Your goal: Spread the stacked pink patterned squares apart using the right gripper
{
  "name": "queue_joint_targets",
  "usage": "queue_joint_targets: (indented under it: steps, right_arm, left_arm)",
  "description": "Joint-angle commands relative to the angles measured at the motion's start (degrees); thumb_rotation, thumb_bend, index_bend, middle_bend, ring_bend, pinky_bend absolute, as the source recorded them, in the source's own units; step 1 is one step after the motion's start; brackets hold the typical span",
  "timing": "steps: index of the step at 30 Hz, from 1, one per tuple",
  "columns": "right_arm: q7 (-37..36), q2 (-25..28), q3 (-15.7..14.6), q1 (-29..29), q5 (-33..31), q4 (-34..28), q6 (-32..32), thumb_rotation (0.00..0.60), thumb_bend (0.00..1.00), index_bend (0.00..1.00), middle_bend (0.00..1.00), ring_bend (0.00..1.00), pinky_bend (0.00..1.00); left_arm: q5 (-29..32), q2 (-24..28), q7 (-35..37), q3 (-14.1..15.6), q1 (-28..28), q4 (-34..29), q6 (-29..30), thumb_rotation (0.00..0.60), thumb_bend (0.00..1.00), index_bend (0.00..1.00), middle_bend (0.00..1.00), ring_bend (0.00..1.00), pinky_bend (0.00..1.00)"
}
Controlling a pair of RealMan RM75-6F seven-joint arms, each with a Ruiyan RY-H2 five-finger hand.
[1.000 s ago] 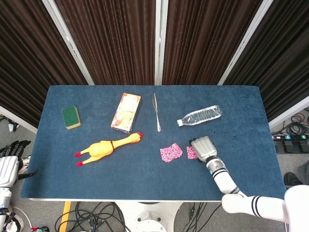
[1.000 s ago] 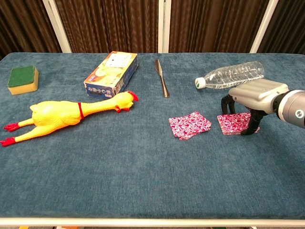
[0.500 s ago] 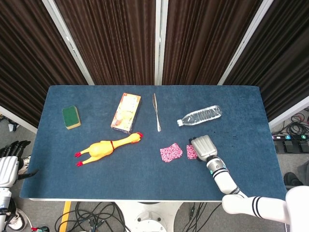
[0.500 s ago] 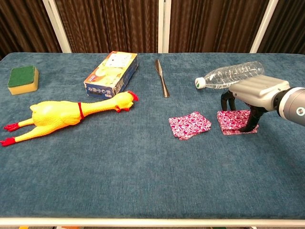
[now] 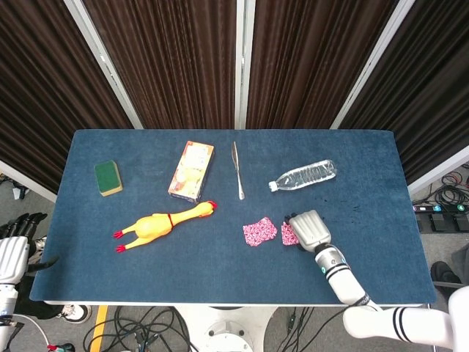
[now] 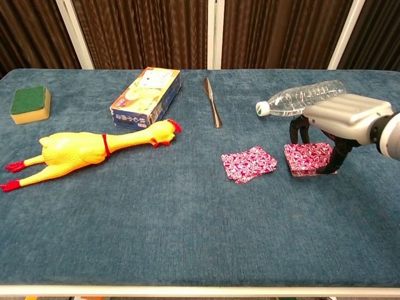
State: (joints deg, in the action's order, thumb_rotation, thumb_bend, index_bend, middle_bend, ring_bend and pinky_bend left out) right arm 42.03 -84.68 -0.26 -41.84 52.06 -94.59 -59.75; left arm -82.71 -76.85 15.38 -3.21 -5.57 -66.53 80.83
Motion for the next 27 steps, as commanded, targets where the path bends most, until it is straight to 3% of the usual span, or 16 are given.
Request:
queue_joint_targets:
  steps: [1,10,27]
  right_arm:
    - [1.6,1.0,-2.3,1.7,1.9,-3.4,-2.2,0.6,0.1,0.45,0.43,0.79,0.9]
    - [4.1,-1.3,-5.0,4.0,4.2,-5.6,-4.3,0.6,0.1,0.45,0.43,0.79,0.9]
    - [5.1,-3.3,-4.4,4.5,3.8,-5.0,-2.6,0.6,0.08,0.45,0.4,0.79,0.9]
  left_arm:
    - [-0.1,0.0,0.0,0.1,0.0,0.0,-0.1,0.6,0.03,0.16,0.14,0.08,0.18]
    - [-0.1,0.0,0.0,0.0,0.1,-0.1,0.3,0.6,0.03,0.16,0.14,0.08,0.18]
    - [0.1,-0.3,1.5,0.1,0.2,1.1,-0.2,0.6,0.03,0.16,0.14,0.08,0.18]
